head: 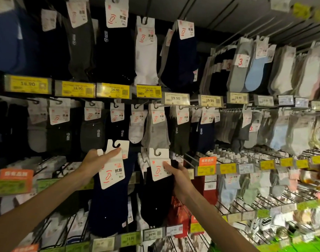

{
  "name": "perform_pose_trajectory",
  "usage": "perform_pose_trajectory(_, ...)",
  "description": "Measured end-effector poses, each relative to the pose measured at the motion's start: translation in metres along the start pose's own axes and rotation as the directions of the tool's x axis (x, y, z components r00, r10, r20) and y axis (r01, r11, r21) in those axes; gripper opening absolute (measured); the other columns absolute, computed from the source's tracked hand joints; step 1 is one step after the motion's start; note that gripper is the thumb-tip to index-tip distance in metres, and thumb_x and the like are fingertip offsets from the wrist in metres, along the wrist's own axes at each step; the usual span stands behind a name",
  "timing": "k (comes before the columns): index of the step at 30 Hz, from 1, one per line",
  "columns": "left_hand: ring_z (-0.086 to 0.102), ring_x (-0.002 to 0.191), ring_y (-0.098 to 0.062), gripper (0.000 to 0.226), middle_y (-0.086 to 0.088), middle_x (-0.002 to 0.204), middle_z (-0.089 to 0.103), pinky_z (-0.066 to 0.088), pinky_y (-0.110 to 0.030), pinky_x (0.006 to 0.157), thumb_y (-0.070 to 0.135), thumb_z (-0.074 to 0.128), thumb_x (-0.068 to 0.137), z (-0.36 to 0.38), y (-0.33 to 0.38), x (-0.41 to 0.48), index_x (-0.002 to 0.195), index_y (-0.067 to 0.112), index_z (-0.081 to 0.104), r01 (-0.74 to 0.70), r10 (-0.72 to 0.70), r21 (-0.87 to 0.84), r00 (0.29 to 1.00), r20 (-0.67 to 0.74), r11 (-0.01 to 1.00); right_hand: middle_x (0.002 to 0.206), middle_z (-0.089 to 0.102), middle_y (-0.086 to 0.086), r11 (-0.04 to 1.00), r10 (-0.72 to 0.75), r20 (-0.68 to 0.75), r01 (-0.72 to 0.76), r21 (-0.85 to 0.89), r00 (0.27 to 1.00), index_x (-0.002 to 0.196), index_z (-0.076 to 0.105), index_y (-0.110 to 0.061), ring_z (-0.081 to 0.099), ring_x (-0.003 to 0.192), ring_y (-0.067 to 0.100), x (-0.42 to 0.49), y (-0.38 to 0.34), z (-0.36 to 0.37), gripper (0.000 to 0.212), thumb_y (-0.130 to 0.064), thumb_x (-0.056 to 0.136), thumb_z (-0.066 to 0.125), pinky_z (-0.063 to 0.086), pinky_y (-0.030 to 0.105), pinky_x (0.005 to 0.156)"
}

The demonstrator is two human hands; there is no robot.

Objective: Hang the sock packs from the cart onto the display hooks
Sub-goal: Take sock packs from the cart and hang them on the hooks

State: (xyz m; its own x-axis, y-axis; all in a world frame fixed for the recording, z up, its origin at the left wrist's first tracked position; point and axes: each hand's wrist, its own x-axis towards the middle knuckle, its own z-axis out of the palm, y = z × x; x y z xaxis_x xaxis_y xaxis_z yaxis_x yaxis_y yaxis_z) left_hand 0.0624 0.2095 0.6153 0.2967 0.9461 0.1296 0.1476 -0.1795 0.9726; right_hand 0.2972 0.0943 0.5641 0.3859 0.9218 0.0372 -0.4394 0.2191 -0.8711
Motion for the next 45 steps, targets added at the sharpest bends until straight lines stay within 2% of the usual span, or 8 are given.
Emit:
perform_pose_trajectory(10,0.071,0.074,-0.023,0.030,-0.003,0.070,0.075,0.050,-0.030,0.062,0.038,0.072,0.086,-0.048,-0.031,-0.033,0.087,0.008,0.071,0.061,-0.058,0.042,0.995,-0.078,0.997,0.105,0.072,0.019,0.999,0.007,-0.063,-0.010,-0.046,0.998,0.119,0.062,0.003,0.072,0.086,0.028,-0.004,0.035,-0.002,0.033,-0.005,0.088,0.067,0.057,0.033,0.064)
perform_pose_trajectory(16,0.067,0.072,-0.022,0.033,0.005,0.058,0.071,0.044,-0.028,0.060,0.043,0.070,0.086,-0.067,-0.067,-0.058,0.080,0.010,0.068,0.134,-0.127,0.058,0.985,-0.119,0.989,0.101,0.073,0.018,0.991,-0.020,-0.177,-0.004,-0.136,0.984,0.108,0.065,0.001,0.070,0.089,0.032,-0.019,0.077,-0.027,0.021,-0.006,0.088,0.068,0.058,0.041,0.074)
perform_pose_trajectory(19,0.065,0.071,-0.021,0.031,-0.001,0.068,0.071,0.043,-0.028,0.060,0.039,0.070,0.088,-0.066,-0.084,-0.071,0.075,0.011,0.065,0.155,-0.146,0.077,0.983,-0.109,0.985,0.098,0.073,0.017,0.981,-0.025,-0.217,-0.018,-0.193,0.976,0.101,0.067,-0.003,0.069,0.089,0.031,-0.030,0.102,-0.039,0.015,-0.008,0.087,0.070,0.055,0.041,0.080)
perform_pose_trajectory(23,0.064,0.070,-0.021,0.027,-0.005,0.077,0.069,0.043,-0.028,0.060,0.034,0.070,0.089,-0.058,-0.110,-0.083,0.073,0.013,0.065,0.180,-0.173,0.123,0.983,-0.067,0.976,0.102,0.073,0.018,0.962,0.029,-0.237,-0.092,-0.258,0.971,0.109,0.066,-0.001,0.070,0.093,0.034,-0.041,0.135,-0.053,0.025,-0.012,0.088,0.071,0.056,0.047,0.084)
perform_pose_trajectory(31,0.067,0.074,-0.020,0.028,-0.005,0.081,0.072,0.046,-0.030,0.065,0.039,0.070,0.089,-0.036,-0.156,-0.095,0.081,0.012,0.069,0.292,-0.293,0.174,0.956,-0.023,0.940,0.080,0.073,0.004,0.940,0.108,-0.214,-0.170,-0.297,0.971,0.096,0.065,-0.010,0.070,0.071,0.018,-0.043,0.169,-0.053,0.009,-0.011,0.089,0.069,0.056,0.029,0.060)
perform_pose_trajectory(36,0.072,0.081,-0.025,0.034,-0.008,0.087,0.076,0.051,-0.036,0.074,0.043,0.074,0.084,-0.043,-0.173,-0.091,0.096,0.012,0.072,0.303,-0.300,0.172,0.953,-0.046,0.937,0.091,0.070,0.010,0.918,0.124,-0.207,-0.191,-0.349,0.971,0.099,0.064,-0.011,0.068,0.082,0.023,-0.031,0.181,-0.039,0.011,-0.013,0.089,0.070,0.057,0.038,0.073)
perform_pose_trajectory(40,0.067,0.075,-0.017,0.024,0.002,0.078,0.072,0.047,-0.029,0.062,0.040,0.073,0.086,-0.044,-0.179,-0.090,0.089,0.016,0.069,0.319,-0.314,0.163,0.948,-0.058,0.933,0.099,0.073,0.013,0.899,0.165,-0.243,-0.247,-0.361,0.956,0.101,0.067,-0.015,0.070,0.095,0.030,-0.026,0.195,-0.033,0.015,-0.019,0.087,0.073,0.058,0.049,0.085)
perform_pose_trajectory(45,0.063,0.067,-0.013,0.020,0.013,0.055,0.068,0.043,-0.026,0.058,0.036,0.071,0.087,-0.034,-0.182,-0.084,0.078,0.019,0.065,0.322,-0.316,0.167,0.947,-0.059,0.932,0.091,0.071,0.016,0.922,0.195,-0.245,-0.263,-0.285,0.950,0.103,0.063,-0.006,0.069,0.079,0.025,-0.027,0.193,-0.044,0.015,-0.012,0.090,0.069,0.059,0.040,0.071)
